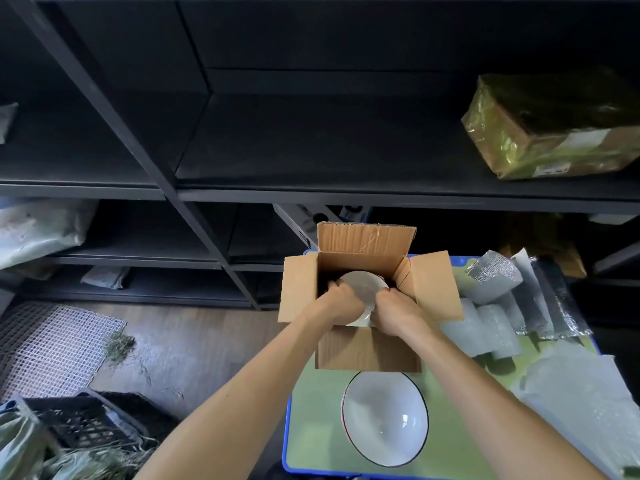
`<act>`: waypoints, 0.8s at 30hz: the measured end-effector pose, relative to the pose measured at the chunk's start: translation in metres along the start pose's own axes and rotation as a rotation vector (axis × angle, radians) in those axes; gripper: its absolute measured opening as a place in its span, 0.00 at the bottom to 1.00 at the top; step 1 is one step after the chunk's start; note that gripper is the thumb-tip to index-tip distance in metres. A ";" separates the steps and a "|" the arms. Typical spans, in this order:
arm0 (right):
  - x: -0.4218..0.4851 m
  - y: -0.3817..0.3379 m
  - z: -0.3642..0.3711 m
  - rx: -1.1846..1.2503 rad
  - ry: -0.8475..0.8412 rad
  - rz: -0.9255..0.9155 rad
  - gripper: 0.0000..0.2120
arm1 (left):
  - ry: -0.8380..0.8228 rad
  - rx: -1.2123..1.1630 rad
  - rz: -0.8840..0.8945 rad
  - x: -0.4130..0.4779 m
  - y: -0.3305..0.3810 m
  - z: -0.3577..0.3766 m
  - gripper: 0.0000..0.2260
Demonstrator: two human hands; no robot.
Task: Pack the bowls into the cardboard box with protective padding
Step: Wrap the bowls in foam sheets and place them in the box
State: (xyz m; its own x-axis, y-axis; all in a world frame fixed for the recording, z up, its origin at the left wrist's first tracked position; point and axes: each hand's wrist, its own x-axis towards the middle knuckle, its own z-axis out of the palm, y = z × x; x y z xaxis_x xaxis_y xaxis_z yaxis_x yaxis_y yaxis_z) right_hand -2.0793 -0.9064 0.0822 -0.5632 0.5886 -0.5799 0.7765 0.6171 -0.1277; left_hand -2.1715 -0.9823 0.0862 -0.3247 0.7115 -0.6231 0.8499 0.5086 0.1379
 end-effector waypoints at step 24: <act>-0.040 0.013 0.015 0.106 0.237 -0.189 0.15 | 0.466 -0.275 0.280 -0.039 -0.029 0.029 0.13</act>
State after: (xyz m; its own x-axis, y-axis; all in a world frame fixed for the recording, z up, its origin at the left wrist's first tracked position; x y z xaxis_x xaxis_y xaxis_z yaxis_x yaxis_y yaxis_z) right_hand -2.0420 -0.9296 0.0914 -0.7405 0.5819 -0.3361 0.6702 0.6765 -0.3054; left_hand -2.1714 -1.0392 0.0838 -0.3043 0.9421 -0.1409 0.8111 0.3338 0.4802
